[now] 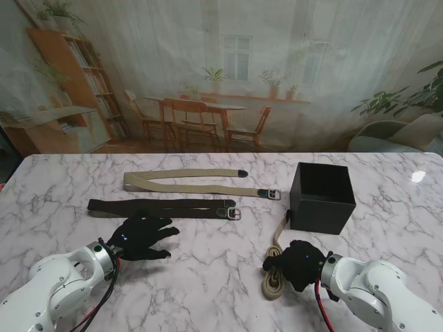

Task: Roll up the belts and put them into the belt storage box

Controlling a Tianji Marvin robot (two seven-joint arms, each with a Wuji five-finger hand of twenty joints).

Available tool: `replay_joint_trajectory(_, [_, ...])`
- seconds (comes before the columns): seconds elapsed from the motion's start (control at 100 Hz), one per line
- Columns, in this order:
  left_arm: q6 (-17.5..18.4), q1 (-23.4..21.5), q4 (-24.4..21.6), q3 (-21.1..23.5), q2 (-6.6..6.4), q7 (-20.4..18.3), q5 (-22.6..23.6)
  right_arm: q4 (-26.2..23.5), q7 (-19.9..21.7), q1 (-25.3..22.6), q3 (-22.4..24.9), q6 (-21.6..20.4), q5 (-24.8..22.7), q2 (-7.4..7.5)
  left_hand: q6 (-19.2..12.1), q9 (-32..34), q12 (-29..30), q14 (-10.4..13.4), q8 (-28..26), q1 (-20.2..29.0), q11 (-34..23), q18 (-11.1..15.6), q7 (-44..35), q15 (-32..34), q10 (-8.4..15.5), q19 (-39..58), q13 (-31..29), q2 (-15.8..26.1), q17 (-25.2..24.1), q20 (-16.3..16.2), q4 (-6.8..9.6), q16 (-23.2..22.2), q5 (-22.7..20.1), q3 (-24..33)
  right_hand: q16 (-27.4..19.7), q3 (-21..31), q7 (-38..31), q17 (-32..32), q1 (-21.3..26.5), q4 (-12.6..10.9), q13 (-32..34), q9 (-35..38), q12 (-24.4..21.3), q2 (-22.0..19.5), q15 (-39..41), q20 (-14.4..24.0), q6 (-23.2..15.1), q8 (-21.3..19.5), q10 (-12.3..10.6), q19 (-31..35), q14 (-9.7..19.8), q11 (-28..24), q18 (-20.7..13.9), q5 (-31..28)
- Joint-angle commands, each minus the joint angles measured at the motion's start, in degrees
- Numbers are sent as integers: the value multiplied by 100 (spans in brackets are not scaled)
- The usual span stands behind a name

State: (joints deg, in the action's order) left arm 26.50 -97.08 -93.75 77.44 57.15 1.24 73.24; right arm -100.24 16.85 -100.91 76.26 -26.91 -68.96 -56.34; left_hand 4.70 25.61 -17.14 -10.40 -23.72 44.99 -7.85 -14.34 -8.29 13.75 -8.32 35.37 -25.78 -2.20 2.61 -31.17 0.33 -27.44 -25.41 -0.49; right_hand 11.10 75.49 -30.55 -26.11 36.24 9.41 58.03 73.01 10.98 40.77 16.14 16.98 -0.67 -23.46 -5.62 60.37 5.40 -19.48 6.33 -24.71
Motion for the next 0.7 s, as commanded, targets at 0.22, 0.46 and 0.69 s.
replay_joint_trajectory(0.22, [6, -9, -1, 1, 7, -85, -5, 181, -334, -109, -152, 330, -120, -39, 115, -103, 16, -20, -42, 120, -22, -177, -58, -88, -31, -202, -3, 278, -114, 64, -132, -4, -131, -110, 976, -1475, -2813, 344, -592, 397, 218, -324, 1478, -124, 559, 147, -1495, 177, 576, 174, -662, -1016, 1346, -1497])
replay_joint_trajectory(0.46, [0, -10, 6, -2, 8, -74, -3, 153, -321, -155, -209, 466, -251, -35, 117, -98, 16, -24, -42, 117, -23, -186, -58, -90, -36, -205, -3, 280, -115, 63, -131, -4, -129, -106, 1380, -1845, -2587, 555, -834, 383, -648, -2887, 1629, -183, 431, 582, -2389, -229, 1020, 0, -964, -699, 1840, -1837])
replay_joint_trajectory(0.69, [-4, -22, 9, 7, 8, -59, 3, 199, -244, -127, -299, 639, 22, -53, 113, -97, 16, -24, -43, 109, -22, -184, -59, -89, -33, -211, -5, 278, -119, 64, -133, -5, -133, -110, 632, -1806, -2936, 583, -950, 409, -1754, -4422, 180, -169, -333, 629, -1622, 611, 1984, -225, -1448, 81, 2080, -2326])
